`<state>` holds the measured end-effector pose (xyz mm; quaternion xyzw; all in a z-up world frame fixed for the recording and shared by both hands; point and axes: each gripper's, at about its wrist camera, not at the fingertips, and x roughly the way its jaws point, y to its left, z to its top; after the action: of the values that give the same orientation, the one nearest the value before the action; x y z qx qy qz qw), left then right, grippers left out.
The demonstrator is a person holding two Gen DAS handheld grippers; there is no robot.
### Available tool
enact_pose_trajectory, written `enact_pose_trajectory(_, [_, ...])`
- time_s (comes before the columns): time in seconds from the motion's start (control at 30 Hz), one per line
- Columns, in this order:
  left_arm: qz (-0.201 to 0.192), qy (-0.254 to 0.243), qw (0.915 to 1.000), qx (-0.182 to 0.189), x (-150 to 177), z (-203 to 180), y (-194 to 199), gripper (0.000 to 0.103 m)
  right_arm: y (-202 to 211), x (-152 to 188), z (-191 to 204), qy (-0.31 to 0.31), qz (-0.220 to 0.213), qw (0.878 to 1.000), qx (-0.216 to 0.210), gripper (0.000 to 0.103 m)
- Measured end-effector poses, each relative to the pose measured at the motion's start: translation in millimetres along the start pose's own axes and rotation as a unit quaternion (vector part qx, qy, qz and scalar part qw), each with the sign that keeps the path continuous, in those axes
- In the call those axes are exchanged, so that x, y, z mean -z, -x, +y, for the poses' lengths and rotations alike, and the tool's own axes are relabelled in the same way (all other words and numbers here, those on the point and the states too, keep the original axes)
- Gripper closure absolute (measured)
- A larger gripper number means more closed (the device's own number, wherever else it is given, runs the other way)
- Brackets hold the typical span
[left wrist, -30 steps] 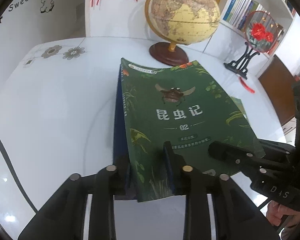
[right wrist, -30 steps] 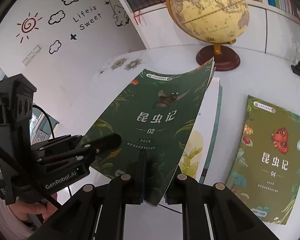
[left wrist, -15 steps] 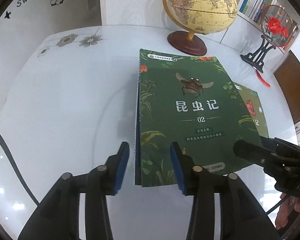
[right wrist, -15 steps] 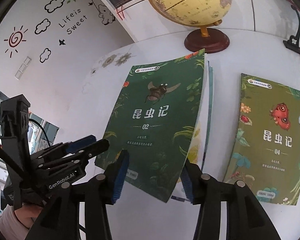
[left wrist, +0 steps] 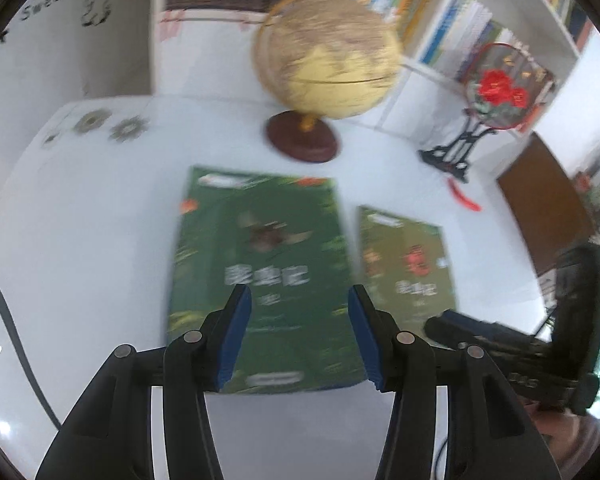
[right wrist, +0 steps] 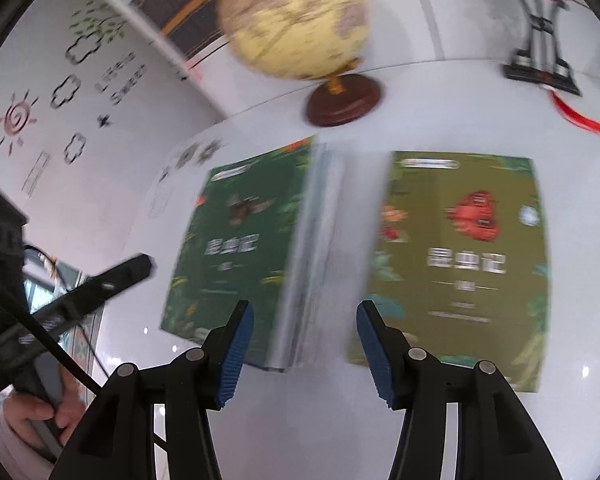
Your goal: Organize books
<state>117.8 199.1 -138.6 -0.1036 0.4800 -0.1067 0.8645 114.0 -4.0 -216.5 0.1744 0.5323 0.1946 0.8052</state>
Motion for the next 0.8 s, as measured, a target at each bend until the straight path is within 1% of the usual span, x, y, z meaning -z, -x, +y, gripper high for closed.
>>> enact_pose_trajectory(0.03, [-0.001, -0.007, 0.9999, 0.008, -1, -10, -2, 0.055, 5, 0, -11, -0.011, -0.004, 1.000, 0.003, 0.051])
enact_pose_trajectory(0.13, [0.005, -0.026, 0.9994, 0.021, -2, -43, -16, 0.037, 17, 0, -41, -0.042, -0.009, 0.999, 0.012, 0.051])
enact_pose_trajectory(0.23, [0.016, -0.050, 0.9974, 0.049, 4, -79, -31, 0.037, 29, 0, -73, -0.074, -0.019, 0.997, 0.022, 0.050])
enact_pose_trajectory(0.3, [0.035, -0.070, 0.9954, 0.056, 10, -102, -46, 0.036, 36, 0, -95, -0.094, -0.022, 0.995, 0.029, 0.050])
enact_pose_trajectory(0.4, [0.071, -0.079, 0.9934, 0.043, 17, -126, -75, 0.036, 43, 2, -122, -0.117, -0.023, 0.992, 0.033, 0.050])
enact_pose_trajectory(0.43, [0.081, -0.080, 0.9931, 0.030, 19, -131, -84, 0.036, 44, 2, -130, -0.123, -0.023, 0.991, 0.036, 0.050])
enact_pose_trajectory(0.47, [0.090, -0.081, 0.9925, 0.016, 20, -132, -92, 0.036, 46, 3, -138, -0.129, -0.024, 0.991, 0.038, 0.050])
enact_pose_trajectory(0.53, [0.106, -0.073, 0.9917, 0.001, 23, -132, -104, 0.036, 49, 5, -151, -0.135, -0.030, 0.990, 0.039, 0.050])
enact_pose_trajectory(0.63, [0.127, -0.039, 0.9912, -0.001, 23, -126, -120, 0.036, 44, 7, -161, -0.132, -0.017, 0.991, 0.028, 0.049])
enact_pose_trajectory(0.67, [0.131, -0.031, 0.9908, -0.006, 24, -125, -125, 0.036, 40, 8, -165, -0.131, -0.012, 0.991, 0.024, 0.049])
enact_pose_trajectory(0.8, [0.151, -0.020, 0.9880, -0.025, 32, -123, -138, 0.035, 28, 10, -172, -0.133, 0.000, 0.991, 0.019, 0.049])
